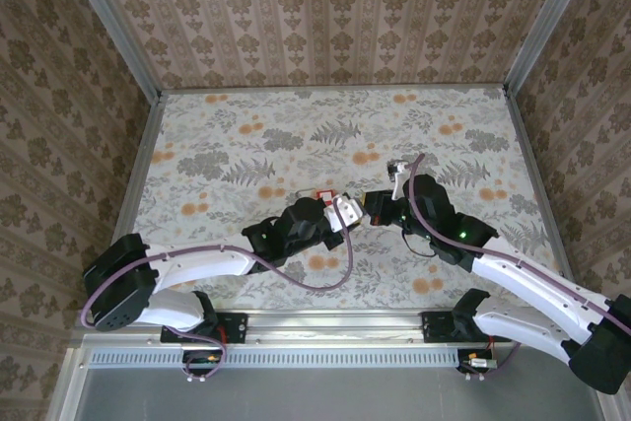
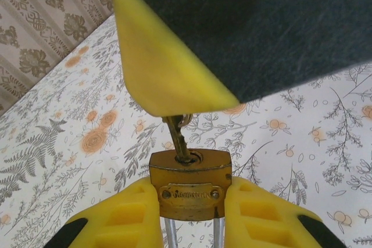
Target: Unlock with the key
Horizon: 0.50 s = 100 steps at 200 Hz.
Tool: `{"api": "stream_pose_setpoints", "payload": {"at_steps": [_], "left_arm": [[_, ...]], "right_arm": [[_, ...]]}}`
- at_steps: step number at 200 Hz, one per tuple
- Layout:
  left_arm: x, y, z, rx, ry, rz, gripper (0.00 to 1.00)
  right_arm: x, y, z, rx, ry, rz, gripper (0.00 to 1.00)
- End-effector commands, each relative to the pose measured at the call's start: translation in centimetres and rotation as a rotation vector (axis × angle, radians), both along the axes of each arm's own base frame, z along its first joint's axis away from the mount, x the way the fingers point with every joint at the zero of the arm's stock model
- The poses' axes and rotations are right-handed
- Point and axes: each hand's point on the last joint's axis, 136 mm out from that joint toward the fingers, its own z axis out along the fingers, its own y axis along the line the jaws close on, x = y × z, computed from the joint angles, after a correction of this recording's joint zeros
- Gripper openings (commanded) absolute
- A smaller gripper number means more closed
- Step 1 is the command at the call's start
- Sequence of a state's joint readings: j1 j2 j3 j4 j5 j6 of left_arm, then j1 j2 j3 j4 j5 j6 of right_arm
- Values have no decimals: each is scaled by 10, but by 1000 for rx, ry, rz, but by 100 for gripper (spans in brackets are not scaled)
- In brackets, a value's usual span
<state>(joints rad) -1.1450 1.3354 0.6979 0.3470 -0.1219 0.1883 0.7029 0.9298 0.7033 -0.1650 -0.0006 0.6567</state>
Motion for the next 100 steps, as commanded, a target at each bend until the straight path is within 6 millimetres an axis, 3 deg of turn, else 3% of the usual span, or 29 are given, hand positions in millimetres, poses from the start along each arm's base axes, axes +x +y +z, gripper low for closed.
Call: {"api": "stream_pose_setpoints", "payload": {"at_steps": [1,60,100], "left_arm": [[-8,-10,13,-55,-31,-39,18],[-7,-8,18,-71,-36,-27,17],[-1,-7,31,-118,-30,-8,17]], "right_arm": [[3,1,18,20,-37,6,0],[3,4,17,22,-38,17,0],[-4,12,-3,25,-15,63,0]]}}
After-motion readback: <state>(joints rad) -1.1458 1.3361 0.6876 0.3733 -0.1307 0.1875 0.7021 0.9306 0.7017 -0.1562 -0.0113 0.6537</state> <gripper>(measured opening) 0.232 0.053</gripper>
